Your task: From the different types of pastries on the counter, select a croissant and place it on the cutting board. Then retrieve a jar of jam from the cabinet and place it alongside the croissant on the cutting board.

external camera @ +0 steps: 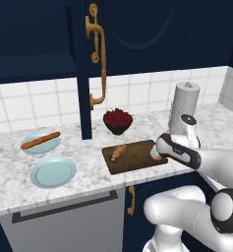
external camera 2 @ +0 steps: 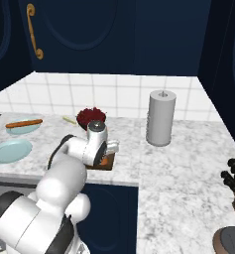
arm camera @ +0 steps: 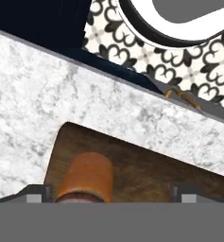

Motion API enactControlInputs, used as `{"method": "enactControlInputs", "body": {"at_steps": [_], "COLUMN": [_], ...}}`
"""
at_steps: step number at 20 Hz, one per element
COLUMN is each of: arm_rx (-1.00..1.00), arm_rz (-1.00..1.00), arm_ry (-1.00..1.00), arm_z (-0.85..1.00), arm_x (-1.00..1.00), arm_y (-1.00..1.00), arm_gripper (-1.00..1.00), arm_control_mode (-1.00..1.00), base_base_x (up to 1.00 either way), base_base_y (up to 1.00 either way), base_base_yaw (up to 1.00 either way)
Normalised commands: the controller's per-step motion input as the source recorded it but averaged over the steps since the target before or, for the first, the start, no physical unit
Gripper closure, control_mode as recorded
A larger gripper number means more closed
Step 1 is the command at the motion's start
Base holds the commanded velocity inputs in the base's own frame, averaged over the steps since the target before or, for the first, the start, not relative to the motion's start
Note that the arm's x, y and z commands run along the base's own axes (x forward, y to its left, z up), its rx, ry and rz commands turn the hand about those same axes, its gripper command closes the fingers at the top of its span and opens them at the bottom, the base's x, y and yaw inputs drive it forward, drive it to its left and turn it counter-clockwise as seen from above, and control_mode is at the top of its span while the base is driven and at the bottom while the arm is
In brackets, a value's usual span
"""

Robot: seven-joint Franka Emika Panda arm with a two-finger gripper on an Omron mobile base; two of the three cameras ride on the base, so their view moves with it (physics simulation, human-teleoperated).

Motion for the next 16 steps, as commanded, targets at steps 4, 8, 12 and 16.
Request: {"method": "enactControlInputs", "body": {"at_steps": [4, 8, 12, 16], "arm_rx": [0.01, 0.0, 0.0, 0.0], "arm_rz": [-0.04, 0.0, 0.0, 0.0], "arm_ry": [0.0, 0.0, 0.0, 0.0], "arm_z": [0.0, 0.0, 0.0, 0.0], "arm_x": [-0.03, 0.0, 0.0, 0.0], "arm_y": [-0.08, 0.0, 0.0, 0.0], "arm_gripper": [-1.0, -1.0, -1.0, -1.0], "arm_control_mode": [-1.0, -1.0, -1.0, -1.0], "base_base_x": [0.0, 0.0, 0.0, 0.0], "base_base_y": [0.0, 0.0, 0.0, 0.0], "base_base_yaw": [0.0, 0.0, 0.0, 0.0]}}
